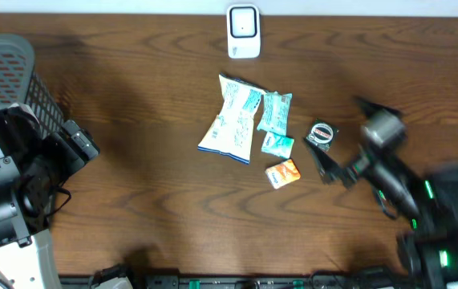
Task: Scan the item barcode
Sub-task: 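Move the right gripper forward to the white snack bag, then grasp the white snack bag with the right gripper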
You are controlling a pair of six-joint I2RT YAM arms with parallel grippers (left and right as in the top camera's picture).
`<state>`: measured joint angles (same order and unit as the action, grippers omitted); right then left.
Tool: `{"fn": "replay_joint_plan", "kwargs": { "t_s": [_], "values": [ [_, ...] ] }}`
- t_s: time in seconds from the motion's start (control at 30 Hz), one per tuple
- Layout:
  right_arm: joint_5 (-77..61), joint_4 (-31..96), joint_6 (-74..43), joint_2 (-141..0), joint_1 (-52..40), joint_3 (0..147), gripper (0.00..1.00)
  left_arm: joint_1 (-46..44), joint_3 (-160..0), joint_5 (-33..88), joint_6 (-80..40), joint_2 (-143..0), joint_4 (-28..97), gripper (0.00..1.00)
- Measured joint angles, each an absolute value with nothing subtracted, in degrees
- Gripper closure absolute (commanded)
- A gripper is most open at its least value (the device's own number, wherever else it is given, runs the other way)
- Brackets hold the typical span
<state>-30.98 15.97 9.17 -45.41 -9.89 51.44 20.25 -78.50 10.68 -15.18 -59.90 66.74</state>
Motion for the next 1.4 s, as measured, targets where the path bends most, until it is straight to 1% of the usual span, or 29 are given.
{"fn": "replay_joint_plan", "kwargs": {
  "t_s": [0.07,0.13,0.27,0.37,0.5,0.6,0.67,0.73,0.83,0.93,1.03,1.1,1.13,1.2,1.37,1.4],
  "values": [
    [-33.8,21.3,10.6,-54.3,-9.9,56.7,0.01,20.3,-78.5,10.7,-15.2,-59.9,66.7,0.03],
    [-36.9,23.1,11.1,-59.0,-9.9,59.2,0.01,20.3,-78.5,10.7,-15.2,-60.0,66.7,0.02],
    [-53.5,22.9,12.2,-70.9,-9.9,62.1,0.01,20.3,-78.5,10.7,-15.2,-60.0,66.7,0.02],
    [-62.8,22.9,12.4,-76.1,-9.9,62.1,0.01,20.3,-78.5,10.8,-15.2,-60.0,66.7,0.02],
    [-68.9,22.7,11.2,-81.6,-10.2,62.1,0.01,20.3,-78.5,10.8,-15.2,-60.0,66.7,0.02],
    [-70.3,22.3,10.1,-85.1,-12.2,62.1,0.01,20.3,-78.5,10.8,-15.2,-60.0,66.7,0.03],
    [-68.1,21.8,8.5,-86.4,-13.9,62.1,0.01,20.3,-78.5,10.8,-15.2,-60.0,66.7,0.02],
    [-62.2,21.8,4.7,-87.5,-16.3,62.1,0.01,20.3,-78.5,10.9,-15.2,-60.0,66.7,0.02],
    [-45.2,23.7,-4.4,-88.8,-21.5,62.2,0.01,20.3,-78.5,10.8,-15.2,-60.0,66.7,0.02],
    [-29.5,25.1,-10.3,-89.2,-27.1,62.2,0.01,20.3,-78.5,10.9,-15.2,-60.0,66.7,0.02],
    [-19.6,23.6,-13.2,-89.3,-31.9,62.2,0.01,20.3,-78.5,10.9,-15.2,-60.0,66.7,0.02],
    [-16.4,22.7,-14.1,-89.3,-34.2,62.2,0.01,20.3,-78.5,10.9,-15.2,-60.0,66.7,0.02],
    [-15.3,22.4,-14.5,-89.3,-35.2,62.2,0.1,20.3,-78.5,10.8,-15.2,-60.0,66.7,0.02],
    [-13.3,21.5,-14.9,-89.3,-36.2,62.2,0.17,20.3,-78.5,10.8,-15.2,-60.0,66.7,0.02],
    [-9.6,20.7,-15.4,-90.2,-36.5,62.2,0.13,20.3,-78.5,10.9,-15.2,-60.0,66.7,0.02],
    [-9.6,20.7,-15.6,-91.1,-36.5,62.2,0.11,20.3,-78.5,10.9,-15.2,-60.0,66.7,0.02]
  ]
}}
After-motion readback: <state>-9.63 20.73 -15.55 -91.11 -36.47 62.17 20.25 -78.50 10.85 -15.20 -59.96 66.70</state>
